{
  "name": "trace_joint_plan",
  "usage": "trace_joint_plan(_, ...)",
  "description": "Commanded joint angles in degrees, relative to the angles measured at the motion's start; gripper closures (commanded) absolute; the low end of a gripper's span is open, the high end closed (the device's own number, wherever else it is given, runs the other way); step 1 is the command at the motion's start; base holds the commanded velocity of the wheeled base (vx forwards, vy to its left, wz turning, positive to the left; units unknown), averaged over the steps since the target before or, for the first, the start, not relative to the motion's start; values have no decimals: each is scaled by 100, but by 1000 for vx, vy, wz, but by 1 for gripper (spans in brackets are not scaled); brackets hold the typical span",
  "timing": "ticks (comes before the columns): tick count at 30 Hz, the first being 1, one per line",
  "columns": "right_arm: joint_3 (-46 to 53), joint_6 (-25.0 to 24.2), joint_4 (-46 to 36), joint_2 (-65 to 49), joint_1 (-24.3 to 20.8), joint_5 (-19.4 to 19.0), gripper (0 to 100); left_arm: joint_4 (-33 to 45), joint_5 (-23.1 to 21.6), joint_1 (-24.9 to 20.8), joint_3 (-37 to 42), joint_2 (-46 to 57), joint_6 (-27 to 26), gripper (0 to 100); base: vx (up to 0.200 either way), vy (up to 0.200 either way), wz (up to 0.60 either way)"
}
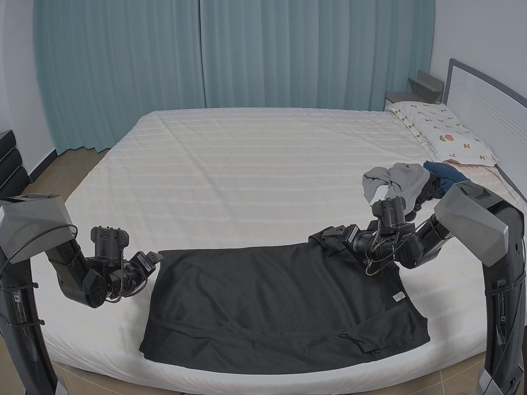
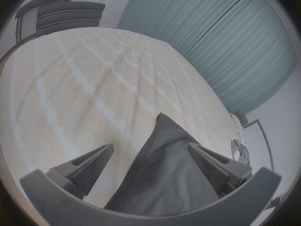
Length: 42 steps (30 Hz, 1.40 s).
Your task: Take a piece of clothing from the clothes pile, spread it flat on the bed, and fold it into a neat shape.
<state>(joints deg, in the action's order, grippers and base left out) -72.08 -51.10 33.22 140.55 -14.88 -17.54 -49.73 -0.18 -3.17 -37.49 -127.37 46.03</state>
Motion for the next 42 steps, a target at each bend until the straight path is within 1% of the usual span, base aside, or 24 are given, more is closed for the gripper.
trace_joint_plan(1,-579,4,-140,430,-76,-4,0,-2,1,1,4,-16,2,0,0,0,0)
trace_joint_plan(5,-974,30,-167,667,-67,84,0,-2,1,1,4,-34,2,0,0,0,0)
trace_joint_plan(6,-1379,57,-149,922,-32,278,0,-2,1,1,-4,-60,2,0,0,0,0)
trace_joint_plan(7,-1590,57,-149,1027,-14,383,0,-2,1,1,-4,-78,2,0,0,0,0)
trace_joint_plan(8,-1625,57,-149,1045,-14,409,0,-2,1,1,-13,-78,2,0,0,0,0)
trace_joint_plan(9,-2047,48,-79,1274,21,603,0,-2,9,1,-31,-122,2,0,0,0,0)
trace_joint_plan(14,-3321,30,150,1810,214,1086,0,-2,27,1,-39,-139,2,0,0,0,0)
trace_joint_plan(16,-4182,57,132,2161,346,1420,0,-2,27,1,-48,-139,2,0,0,0,0)
trace_joint_plan(17,-4251,74,132,2276,390,1517,0,-2,27,1,-48,-139,2,0,0,0,0)
trace_joint_plan(20,-4251,180,176,2293,478,1534,0,-2,36,1,-57,-139,2,0,0,0,0)
trace_joint_plan(25,-4251,224,132,2223,566,1578,0,-2,36,1,-57,-139,2,0,0,0,0)
trace_joint_plan(28,-4165,470,115,2091,627,1578,0,-2,36,9,-66,-139,2,0,0,0,0)
trace_joint_plan(29,-3954,716,123,2003,689,1570,0,-2,36,9,-83,-139,2,0,0,0,0)
trace_joint_plan(32,-3435,1190,194,1810,768,1491,0,7,36,18,-154,-122,11,0,0,0,0)
trace_joint_plan(34,-3198,1322,202,1713,803,1420,0,7,27,18,-189,-113,29,0,0,0,0)
trace_joint_plan(35,-3031,1410,238,1625,812,1297,0,7,36,18,-189,-122,81,0,0,0,0)
trace_joint_plan(37,-2846,1533,396,1555,812,1130,0,7,36,9,-189,-130,125,0,0,0,0)
trace_joint_plan(39,-2732,1639,501,1485,821,1042,0,7,36,18,-189,-139,125,0,0,0,0)
trace_joint_plan(42,-2688,1656,484,1467,829,998,0,7,36,9,-189,-139,125,0,0,0,0)
